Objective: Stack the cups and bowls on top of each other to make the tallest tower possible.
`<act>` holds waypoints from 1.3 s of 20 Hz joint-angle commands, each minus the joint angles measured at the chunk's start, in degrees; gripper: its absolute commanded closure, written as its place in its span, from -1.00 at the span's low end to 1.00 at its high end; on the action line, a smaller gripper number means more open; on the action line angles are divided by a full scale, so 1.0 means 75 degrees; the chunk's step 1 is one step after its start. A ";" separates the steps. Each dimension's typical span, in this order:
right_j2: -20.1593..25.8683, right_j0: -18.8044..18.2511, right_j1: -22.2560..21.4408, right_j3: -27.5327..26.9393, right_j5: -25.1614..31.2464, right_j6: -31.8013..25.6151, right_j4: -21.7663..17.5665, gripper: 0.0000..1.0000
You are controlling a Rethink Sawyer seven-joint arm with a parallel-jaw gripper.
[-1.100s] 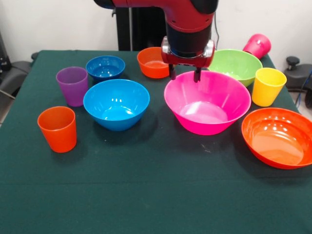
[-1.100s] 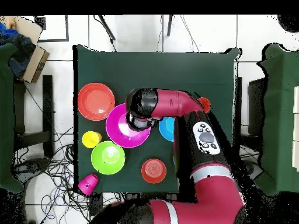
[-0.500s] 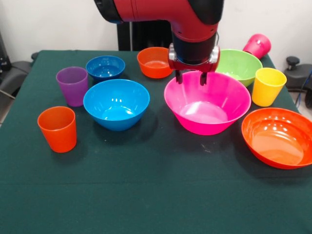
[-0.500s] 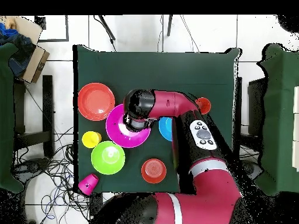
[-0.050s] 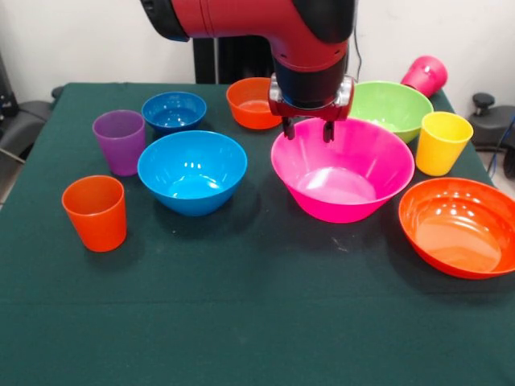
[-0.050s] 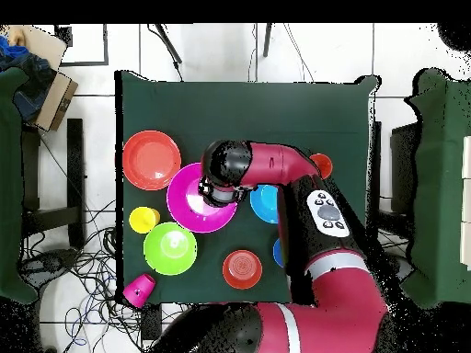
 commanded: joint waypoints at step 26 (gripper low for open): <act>0.0509 -0.0011 -0.0382 -0.0005 0.0855 -0.1192 -0.0501 -1.00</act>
